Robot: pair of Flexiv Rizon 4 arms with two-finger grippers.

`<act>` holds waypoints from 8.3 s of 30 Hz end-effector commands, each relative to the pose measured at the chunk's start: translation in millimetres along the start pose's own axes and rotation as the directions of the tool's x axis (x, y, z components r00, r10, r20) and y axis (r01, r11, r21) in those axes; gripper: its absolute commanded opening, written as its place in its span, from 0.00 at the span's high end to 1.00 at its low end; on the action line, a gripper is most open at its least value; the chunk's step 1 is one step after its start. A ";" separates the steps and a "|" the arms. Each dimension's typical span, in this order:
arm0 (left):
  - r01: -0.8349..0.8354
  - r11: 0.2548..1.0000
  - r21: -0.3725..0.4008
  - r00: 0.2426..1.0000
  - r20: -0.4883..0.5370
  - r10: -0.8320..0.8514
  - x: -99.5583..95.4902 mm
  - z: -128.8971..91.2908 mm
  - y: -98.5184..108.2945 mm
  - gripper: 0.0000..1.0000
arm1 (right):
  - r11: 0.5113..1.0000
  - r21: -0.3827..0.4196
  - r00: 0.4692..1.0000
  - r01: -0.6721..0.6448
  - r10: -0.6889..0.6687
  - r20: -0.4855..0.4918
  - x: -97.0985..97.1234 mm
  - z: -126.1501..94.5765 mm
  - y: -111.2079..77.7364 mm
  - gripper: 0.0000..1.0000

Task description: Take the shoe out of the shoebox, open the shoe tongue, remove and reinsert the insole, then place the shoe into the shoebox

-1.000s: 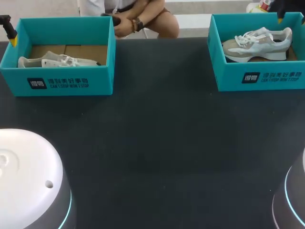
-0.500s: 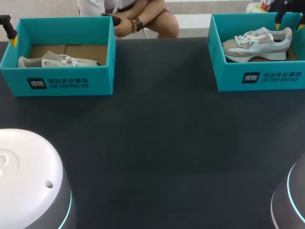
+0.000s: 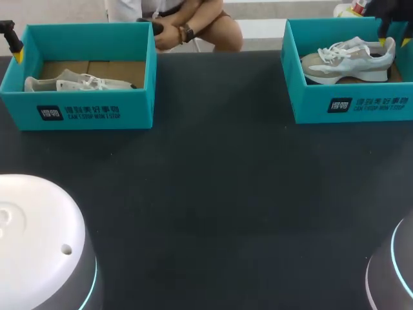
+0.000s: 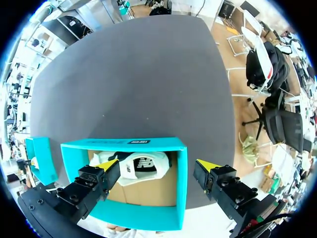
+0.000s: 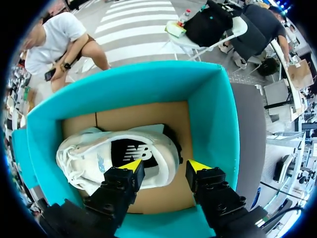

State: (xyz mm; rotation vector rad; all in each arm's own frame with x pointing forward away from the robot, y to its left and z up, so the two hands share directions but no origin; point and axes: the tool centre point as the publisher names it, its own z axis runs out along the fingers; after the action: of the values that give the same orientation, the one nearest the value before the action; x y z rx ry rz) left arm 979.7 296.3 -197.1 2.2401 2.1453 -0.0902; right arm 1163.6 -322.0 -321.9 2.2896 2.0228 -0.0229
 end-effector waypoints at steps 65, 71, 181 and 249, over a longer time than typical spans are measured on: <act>-0.001 1.000 -0.002 1.000 -0.003 0.001 -0.1 -0.4 -1.5 0.00 | 0.963 -0.246 0.988 0.112 -0.082 0.129 51.7 -217.9 -153.5 1.00; -0.001 1.000 -0.002 1.000 -0.003 0.001 -0.1 -0.4 -1.5 0.00 | 0.961 -0.226 0.979 0.158 -0.121 0.166 83.0 -223.5 -193.3 1.00; -0.001 1.000 -0.002 1.000 -0.003 0.001 -0.1 -0.4 -1.5 0.00 | 0.968 -0.062 0.952 0.243 -0.226 0.206 384.1 -38.7 -529.1 1.00; -0.001 1.000 -0.002 1.000 -0.003 0.001 -0.1 -0.4 -1.5 0.00 | 0.420 -0.014 0.420 0.907 -0.907 0.003 401.8 -132.0 -529.3 0.00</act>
State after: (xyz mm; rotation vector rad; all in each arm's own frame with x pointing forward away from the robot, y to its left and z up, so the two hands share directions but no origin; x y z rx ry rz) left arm 979.7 296.3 -197.1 2.2401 2.1452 -0.0903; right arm 685.0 148.2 -246.3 0.9350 2.9396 -0.1664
